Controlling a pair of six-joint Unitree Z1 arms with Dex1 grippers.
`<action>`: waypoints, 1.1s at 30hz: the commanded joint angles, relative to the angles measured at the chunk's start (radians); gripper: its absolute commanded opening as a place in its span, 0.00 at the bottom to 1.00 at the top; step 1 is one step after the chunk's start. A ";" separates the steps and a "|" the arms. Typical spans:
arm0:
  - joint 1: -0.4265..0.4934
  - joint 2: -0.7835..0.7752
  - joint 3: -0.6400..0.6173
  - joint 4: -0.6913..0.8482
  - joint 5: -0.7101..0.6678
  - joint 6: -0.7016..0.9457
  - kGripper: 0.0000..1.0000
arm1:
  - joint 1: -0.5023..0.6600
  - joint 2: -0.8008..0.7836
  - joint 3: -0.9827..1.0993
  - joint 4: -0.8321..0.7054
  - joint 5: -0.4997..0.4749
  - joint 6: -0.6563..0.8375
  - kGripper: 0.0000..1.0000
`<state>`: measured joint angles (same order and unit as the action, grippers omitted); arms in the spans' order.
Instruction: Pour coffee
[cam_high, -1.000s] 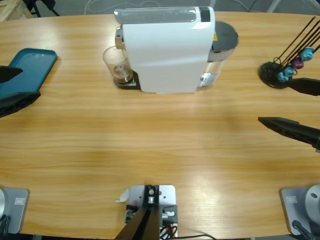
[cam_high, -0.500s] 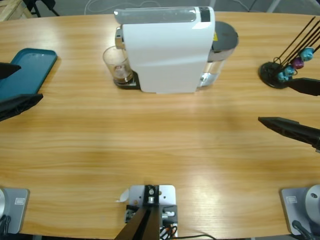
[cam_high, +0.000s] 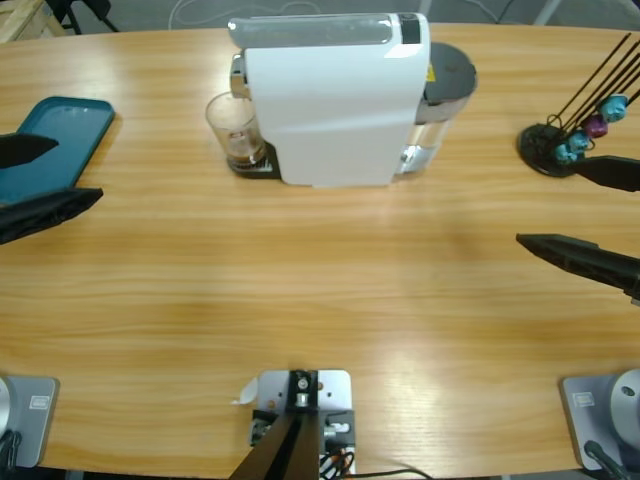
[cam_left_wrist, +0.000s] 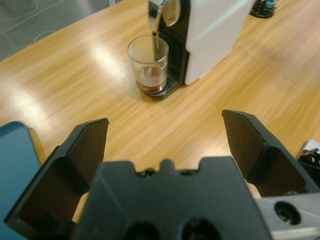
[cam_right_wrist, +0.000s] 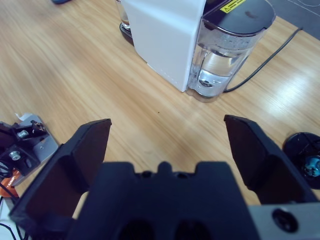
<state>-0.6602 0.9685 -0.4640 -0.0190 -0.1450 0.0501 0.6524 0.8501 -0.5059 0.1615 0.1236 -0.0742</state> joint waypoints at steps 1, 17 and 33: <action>-0.008 0.051 0.010 -0.010 0.073 -0.035 1.00 | 0.010 0.023 0.037 -0.011 0.014 0.011 1.00; -0.028 0.125 -0.048 -0.047 0.161 -0.027 1.00 | 0.010 0.032 0.033 -0.007 0.014 0.016 1.00; -0.113 0.406 -0.130 -0.130 0.040 -0.066 0.90 | 0.010 0.063 0.022 0.003 0.031 0.016 1.00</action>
<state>-0.7464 1.2304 -0.5415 -0.1311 -0.0331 0.0112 0.6524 0.8731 -0.5060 0.1616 0.1350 -0.0709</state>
